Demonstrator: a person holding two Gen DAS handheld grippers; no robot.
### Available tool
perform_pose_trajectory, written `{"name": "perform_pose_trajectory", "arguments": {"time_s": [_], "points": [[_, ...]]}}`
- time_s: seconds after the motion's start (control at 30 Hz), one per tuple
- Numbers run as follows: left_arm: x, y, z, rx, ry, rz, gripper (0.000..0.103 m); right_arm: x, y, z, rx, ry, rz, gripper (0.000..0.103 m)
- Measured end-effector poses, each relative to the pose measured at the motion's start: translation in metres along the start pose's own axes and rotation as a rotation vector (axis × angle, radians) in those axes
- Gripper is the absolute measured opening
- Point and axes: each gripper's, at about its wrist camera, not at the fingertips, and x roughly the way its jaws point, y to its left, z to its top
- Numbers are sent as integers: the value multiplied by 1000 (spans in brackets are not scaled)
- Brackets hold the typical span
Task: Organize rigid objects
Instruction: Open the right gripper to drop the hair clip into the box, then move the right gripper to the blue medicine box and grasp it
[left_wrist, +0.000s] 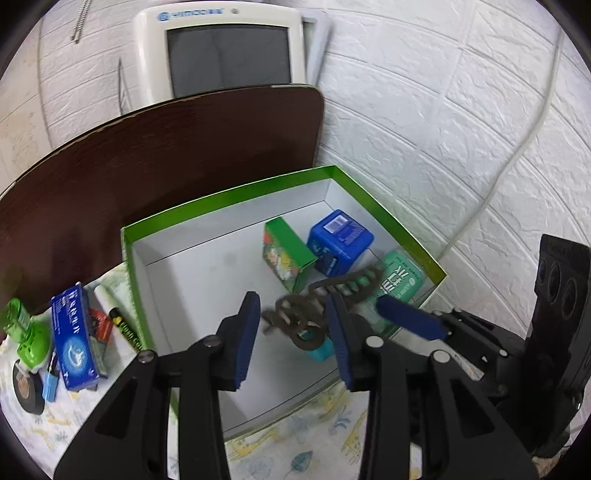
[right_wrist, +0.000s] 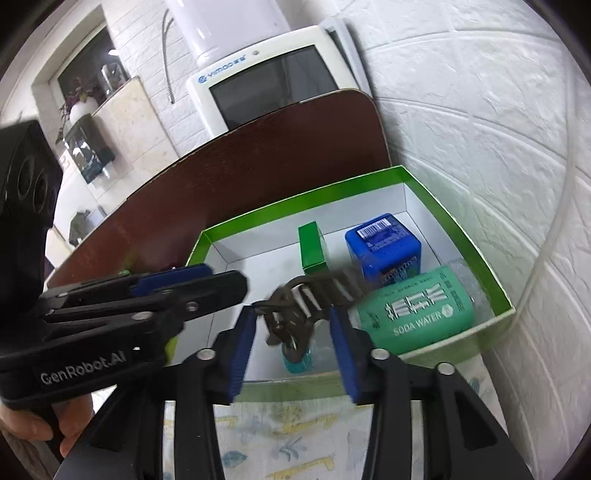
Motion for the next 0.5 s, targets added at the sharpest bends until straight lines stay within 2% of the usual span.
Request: {"name": "perform_pose_trajectory", "arguments": {"time_s": [0.23,0.5], "points": [[-24,18,-16,-52,-33,31,36,-14,6,-2,20,-21,-6,47],[-59,70,-44,-170,-85,119,41,-11,52,-2,-68,-13,57,47]]}}
